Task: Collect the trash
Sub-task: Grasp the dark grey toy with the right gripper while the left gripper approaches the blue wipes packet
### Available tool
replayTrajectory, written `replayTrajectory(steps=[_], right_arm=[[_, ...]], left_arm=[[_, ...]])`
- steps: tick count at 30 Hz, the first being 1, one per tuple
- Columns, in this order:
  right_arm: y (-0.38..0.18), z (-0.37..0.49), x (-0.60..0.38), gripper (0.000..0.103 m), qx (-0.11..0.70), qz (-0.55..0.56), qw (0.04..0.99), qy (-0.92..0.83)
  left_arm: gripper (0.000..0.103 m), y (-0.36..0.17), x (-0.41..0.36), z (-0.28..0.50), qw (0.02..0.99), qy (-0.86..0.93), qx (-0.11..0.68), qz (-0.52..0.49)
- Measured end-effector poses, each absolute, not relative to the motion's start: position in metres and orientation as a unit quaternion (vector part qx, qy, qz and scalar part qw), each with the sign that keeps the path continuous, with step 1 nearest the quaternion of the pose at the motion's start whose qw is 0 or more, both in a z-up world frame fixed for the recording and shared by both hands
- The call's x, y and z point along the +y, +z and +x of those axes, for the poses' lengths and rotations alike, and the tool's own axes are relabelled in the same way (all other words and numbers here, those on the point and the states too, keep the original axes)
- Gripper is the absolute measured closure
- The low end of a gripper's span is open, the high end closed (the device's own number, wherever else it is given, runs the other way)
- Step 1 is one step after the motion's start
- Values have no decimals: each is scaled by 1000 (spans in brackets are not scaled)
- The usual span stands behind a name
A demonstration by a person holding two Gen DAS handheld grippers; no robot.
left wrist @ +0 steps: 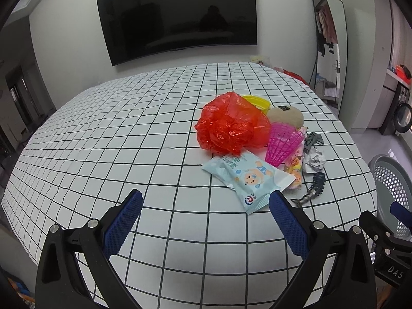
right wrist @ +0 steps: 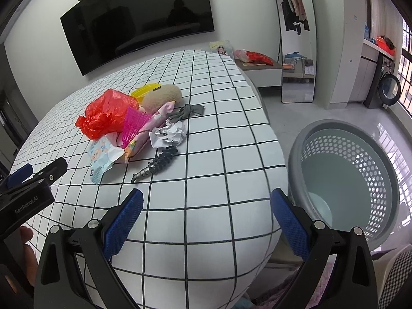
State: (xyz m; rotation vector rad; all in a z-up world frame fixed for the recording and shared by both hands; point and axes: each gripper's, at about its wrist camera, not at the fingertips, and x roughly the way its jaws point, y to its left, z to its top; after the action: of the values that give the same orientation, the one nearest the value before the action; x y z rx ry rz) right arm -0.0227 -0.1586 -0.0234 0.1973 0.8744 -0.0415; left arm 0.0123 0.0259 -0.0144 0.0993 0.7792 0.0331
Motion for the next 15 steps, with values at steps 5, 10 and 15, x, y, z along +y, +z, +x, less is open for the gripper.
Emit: replayTrajectory(steps=[5,10,15], right_arm=[[-32,-2,-149,9,435,89,896,-7],[-41,26,-138,9,466,69,882,-10],[-46,48,-135,9,482,72,873,-22]], left_arm=[[6,-25,39,21,918,33,392,50],[6,-30,46,27,914,37,400,51],[6,-30,46,31,915,34,400,49]])
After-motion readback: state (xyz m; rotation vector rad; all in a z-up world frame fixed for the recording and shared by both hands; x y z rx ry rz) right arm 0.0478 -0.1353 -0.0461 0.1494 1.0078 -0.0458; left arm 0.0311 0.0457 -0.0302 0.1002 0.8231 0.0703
